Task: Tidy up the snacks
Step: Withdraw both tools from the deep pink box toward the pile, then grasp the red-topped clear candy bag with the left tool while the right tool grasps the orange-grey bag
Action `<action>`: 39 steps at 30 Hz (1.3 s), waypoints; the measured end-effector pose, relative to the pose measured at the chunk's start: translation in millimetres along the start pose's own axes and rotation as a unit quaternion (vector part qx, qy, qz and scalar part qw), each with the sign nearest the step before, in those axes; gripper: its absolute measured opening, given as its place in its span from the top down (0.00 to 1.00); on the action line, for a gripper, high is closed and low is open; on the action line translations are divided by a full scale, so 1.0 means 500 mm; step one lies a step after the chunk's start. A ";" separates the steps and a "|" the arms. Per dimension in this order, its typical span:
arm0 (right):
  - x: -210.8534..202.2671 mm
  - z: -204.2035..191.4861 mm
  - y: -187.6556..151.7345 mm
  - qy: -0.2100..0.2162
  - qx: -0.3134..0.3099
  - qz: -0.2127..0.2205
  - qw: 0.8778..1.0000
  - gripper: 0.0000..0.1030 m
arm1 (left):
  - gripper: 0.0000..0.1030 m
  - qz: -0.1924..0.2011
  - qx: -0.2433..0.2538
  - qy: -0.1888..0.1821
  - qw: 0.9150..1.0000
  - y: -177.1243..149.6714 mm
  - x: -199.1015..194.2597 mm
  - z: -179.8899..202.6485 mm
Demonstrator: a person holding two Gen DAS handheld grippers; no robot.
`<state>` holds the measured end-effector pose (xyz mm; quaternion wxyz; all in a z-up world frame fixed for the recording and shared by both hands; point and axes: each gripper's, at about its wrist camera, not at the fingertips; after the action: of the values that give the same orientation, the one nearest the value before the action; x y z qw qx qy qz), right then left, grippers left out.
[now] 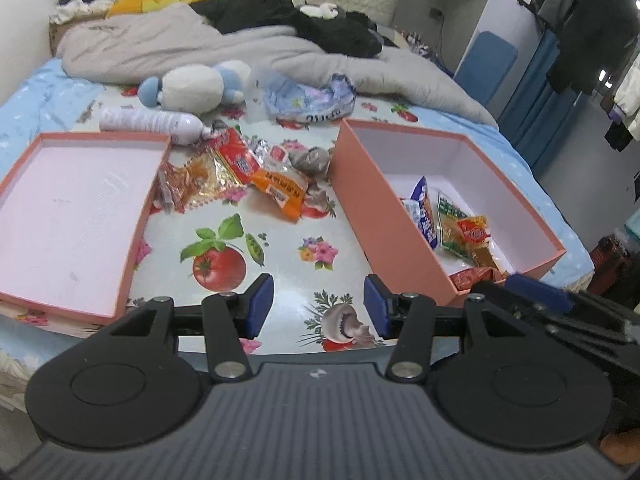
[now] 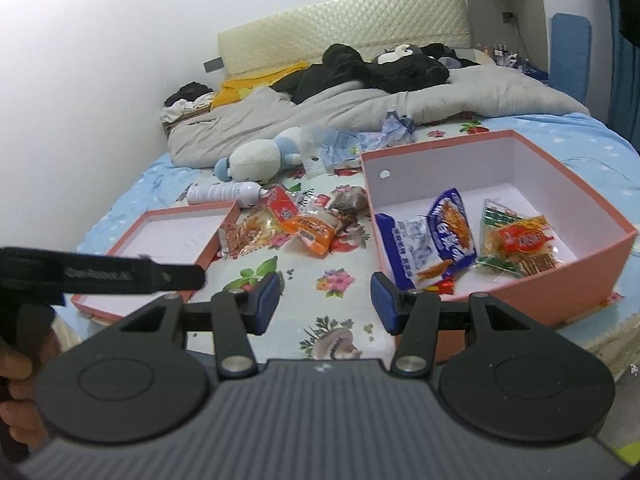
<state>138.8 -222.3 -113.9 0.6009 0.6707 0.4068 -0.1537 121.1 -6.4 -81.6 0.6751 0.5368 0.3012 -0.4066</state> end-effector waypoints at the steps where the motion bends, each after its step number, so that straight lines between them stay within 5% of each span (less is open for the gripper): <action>1: 0.005 -0.002 0.007 0.000 -0.002 0.004 1.000 0.49 | 0.46 -0.002 -0.003 -0.003 1.000 0.005 0.010 -0.007; 9: 0.060 -0.023 0.066 0.020 -0.040 0.007 0.999 0.41 | 0.39 -0.023 -0.012 0.006 1.000 0.056 0.095 -0.061; 13: 0.098 -0.030 0.092 0.039 -0.047 -0.001 0.998 0.17 | 0.25 -0.026 -0.015 0.020 0.999 0.079 0.131 -0.092; 16: 0.140 -0.037 0.115 0.041 -0.048 -0.018 0.998 0.17 | 0.17 -0.029 -0.015 0.035 0.999 0.100 0.163 -0.121; 23: 0.268 -0.038 0.176 0.042 -0.047 -0.050 0.997 0.17 | 0.17 -0.044 0.033 0.089 0.995 0.177 0.264 -0.188; 29: 0.408 -0.023 0.233 0.035 -0.019 -0.096 0.995 0.17 | 0.17 -0.069 0.114 0.145 0.980 0.274 0.372 -0.233; 39: 0.552 -0.033 0.297 0.018 0.017 -0.147 0.989 0.17 | 0.17 -0.112 0.238 0.168 0.950 0.375 0.502 -0.247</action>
<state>414.4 -99.4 -200.7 0.5528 0.6160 0.5096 -0.2351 410.9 74.3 -233.0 0.4175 0.7055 0.3631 -0.4429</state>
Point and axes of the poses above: each gripper's, at about its wrist camera, not at the fingertips, and x roughly the way its jaws point, z to its right, y to its top, and after that the axes turned 13 degrees about -z, right-handed
